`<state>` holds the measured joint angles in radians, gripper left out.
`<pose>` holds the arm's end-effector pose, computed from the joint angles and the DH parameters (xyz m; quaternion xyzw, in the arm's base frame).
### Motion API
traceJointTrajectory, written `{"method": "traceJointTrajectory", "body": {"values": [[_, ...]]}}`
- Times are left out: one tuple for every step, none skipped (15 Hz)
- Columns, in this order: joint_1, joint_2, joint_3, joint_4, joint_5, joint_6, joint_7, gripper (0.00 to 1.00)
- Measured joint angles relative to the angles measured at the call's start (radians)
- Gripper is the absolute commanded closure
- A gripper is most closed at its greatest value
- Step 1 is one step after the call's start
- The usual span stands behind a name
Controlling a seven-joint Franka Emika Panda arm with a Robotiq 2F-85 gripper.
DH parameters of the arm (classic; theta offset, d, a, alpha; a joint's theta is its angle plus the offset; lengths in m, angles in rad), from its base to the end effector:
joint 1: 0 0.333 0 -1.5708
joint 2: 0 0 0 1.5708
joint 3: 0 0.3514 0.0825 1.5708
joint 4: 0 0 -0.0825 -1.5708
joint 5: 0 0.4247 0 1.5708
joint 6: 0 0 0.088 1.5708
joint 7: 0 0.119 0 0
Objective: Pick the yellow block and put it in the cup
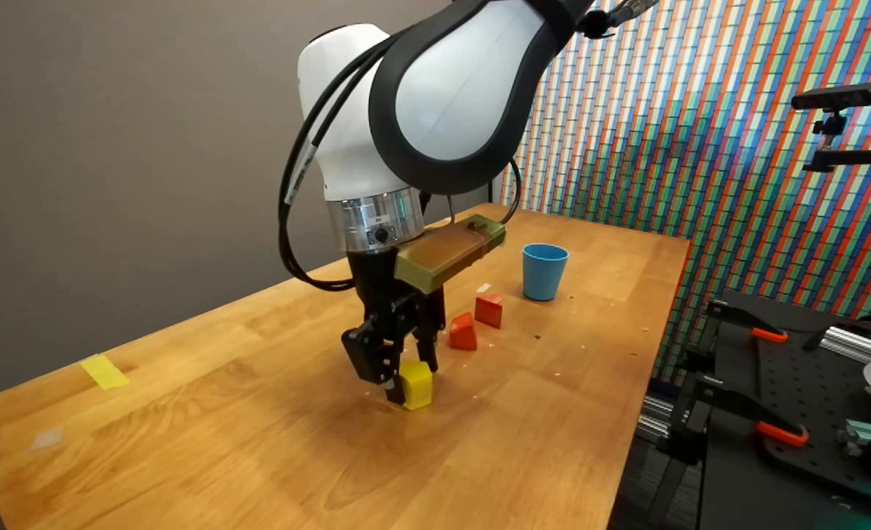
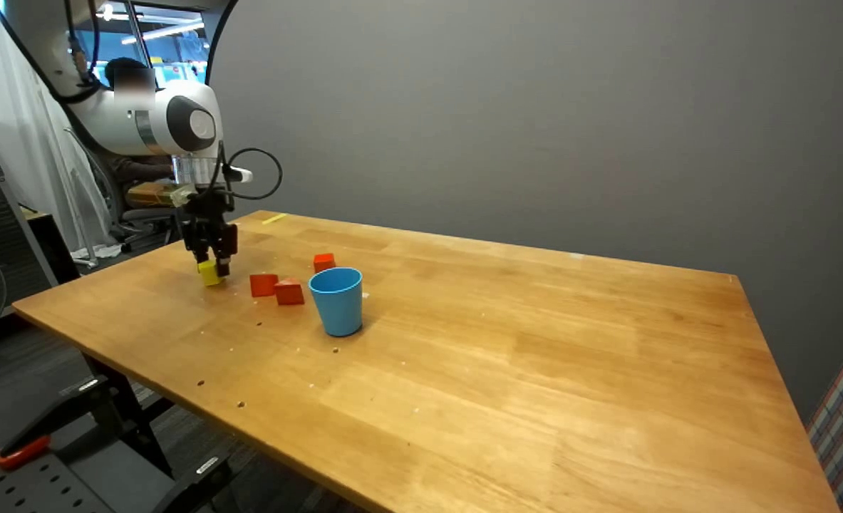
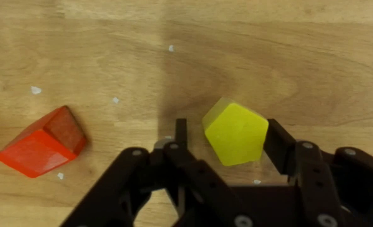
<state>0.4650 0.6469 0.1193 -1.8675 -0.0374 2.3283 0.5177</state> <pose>0.5511 0.3612 0.1377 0.9949 0.0385 -0.0898 0.0264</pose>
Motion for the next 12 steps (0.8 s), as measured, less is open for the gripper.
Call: {"method": "traceJointTrajectory", "body": {"values": [[0.000,-0.008,-0.007,-0.009,-0.004,0.007,0.008,0.74],[0.001,-0.017,-0.013,-0.019,-0.011,0.013,0.017,0.82],[0.001,-0.027,-0.018,-0.030,-0.019,0.015,0.027,0.82],[0.002,-0.037,-0.023,-0.041,-0.022,0.016,0.037,0.82],[0.000,-0.053,-0.025,-0.056,-0.022,0.016,0.045,0.82],[-0.001,-0.073,-0.026,-0.074,-0.022,0.016,0.056,0.82],[-0.004,-0.099,-0.027,-0.098,-0.022,0.016,0.070,0.82],[-0.006,-0.134,-0.030,-0.125,-0.022,0.016,0.091,0.82],[-0.007,-0.179,-0.037,-0.157,-0.023,0.016,0.122,0.82],[-0.008,-0.229,-0.046,-0.191,-0.027,0.017,0.161,0.82],[-0.009,-0.282,-0.056,-0.226,-0.037,0.017,0.203,0.82],[-0.015,-0.338,-0.064,-0.262,-0.051,0.017,0.246,0.82]]}}
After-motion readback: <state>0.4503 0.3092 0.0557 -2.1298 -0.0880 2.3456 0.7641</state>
